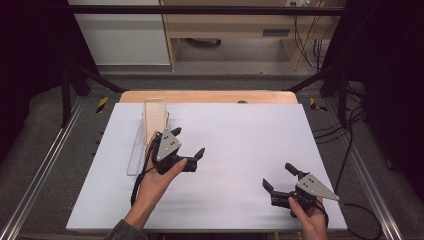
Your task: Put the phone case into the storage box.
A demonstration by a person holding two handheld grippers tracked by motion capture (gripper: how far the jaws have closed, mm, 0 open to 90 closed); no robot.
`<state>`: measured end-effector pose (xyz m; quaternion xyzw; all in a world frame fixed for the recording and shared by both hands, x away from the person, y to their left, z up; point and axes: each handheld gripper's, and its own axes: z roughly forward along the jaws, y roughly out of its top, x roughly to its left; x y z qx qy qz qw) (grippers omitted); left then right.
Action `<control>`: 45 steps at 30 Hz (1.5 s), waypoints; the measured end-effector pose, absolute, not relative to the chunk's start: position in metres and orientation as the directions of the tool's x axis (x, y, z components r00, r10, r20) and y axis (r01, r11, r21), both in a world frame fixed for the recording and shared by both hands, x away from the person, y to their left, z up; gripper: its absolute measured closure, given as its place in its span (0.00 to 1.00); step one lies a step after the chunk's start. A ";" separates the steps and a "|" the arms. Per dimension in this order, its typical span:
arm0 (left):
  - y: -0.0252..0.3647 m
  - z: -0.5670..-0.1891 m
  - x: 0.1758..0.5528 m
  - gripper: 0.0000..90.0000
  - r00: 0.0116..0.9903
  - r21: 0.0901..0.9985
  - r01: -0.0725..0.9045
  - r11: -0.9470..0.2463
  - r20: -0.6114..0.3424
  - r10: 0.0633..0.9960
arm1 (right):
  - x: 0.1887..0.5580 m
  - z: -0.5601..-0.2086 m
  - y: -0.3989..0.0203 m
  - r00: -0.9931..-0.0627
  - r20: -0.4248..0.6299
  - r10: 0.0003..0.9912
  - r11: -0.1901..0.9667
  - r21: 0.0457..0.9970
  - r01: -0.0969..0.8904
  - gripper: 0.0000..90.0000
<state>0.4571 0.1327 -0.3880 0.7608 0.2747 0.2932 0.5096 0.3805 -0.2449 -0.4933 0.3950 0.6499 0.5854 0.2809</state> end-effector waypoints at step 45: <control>0.217 -0.370 0.418 0.02 0.605 0.976 0.079 -0.201 0.113 0.788 | 0.380 -0.494 -0.243 -0.535 0.081 0.841 0.020 0.984 0.179 0.03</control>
